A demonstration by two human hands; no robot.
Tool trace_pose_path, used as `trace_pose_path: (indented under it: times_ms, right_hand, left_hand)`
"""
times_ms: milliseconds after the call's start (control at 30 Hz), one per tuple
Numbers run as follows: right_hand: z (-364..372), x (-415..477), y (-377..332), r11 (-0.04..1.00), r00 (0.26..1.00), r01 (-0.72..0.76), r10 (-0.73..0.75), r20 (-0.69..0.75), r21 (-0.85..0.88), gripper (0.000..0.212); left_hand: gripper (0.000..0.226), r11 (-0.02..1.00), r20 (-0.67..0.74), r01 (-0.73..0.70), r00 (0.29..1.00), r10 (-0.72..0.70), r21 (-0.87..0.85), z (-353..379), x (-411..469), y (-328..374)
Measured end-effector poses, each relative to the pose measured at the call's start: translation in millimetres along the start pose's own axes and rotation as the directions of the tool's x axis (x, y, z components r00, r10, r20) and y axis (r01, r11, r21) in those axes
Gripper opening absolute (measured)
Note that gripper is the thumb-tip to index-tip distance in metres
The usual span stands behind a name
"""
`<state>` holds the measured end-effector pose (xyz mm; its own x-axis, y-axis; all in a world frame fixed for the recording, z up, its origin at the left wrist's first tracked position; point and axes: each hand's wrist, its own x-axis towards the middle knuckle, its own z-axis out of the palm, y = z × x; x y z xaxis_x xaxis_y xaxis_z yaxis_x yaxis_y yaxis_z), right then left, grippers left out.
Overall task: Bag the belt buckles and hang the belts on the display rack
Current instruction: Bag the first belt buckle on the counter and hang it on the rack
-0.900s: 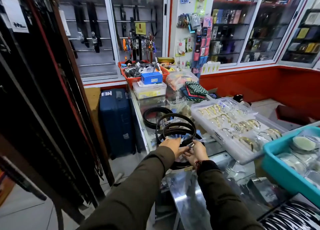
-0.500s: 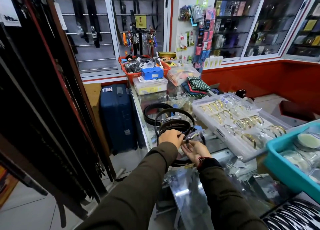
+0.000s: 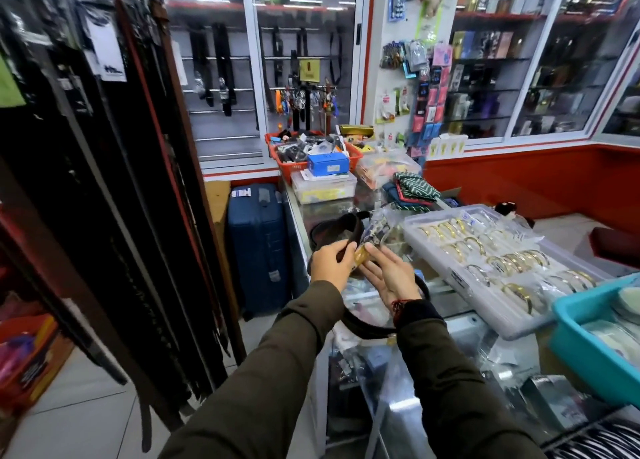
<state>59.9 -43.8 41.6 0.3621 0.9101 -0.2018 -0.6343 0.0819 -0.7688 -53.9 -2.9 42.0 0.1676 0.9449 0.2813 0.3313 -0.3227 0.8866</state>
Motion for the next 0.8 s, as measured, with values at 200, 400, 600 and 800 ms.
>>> trace_pose_path:
  times_ms: [200, 400, 600, 800]
  right_hand:
    - [65, -12, 4, 0.988, 0.980, 0.067, -0.039, 0.195, -0.141, 0.014]
    - [124, -19, 25, 0.972, 0.945, 0.087, -0.010, 0.328, -0.220, 0.024]
    - [177, -36, 44, 0.964, 0.878, 0.111, 0.019, 0.479, -0.241, 0.026]
    - [231, -56, 52, 0.958, 0.781, 0.180, -0.002, 0.624, -0.223, 0.019]
  left_hand:
    - [0.035, 0.998, -0.251, -0.056, 0.966, 0.058, 0.012, -59, -6, 8]
    - [0.036, 0.990, -0.340, 0.002, 0.939, 0.047, 0.141, -118, -14, -2]
    - [0.031, 0.987, -0.488, 0.055, 0.872, 0.027, 0.153, -177, -24, -10]
    - [0.026, 0.977, -0.553, -0.050, 0.830, -0.076, -0.209, -247, -27, 3]
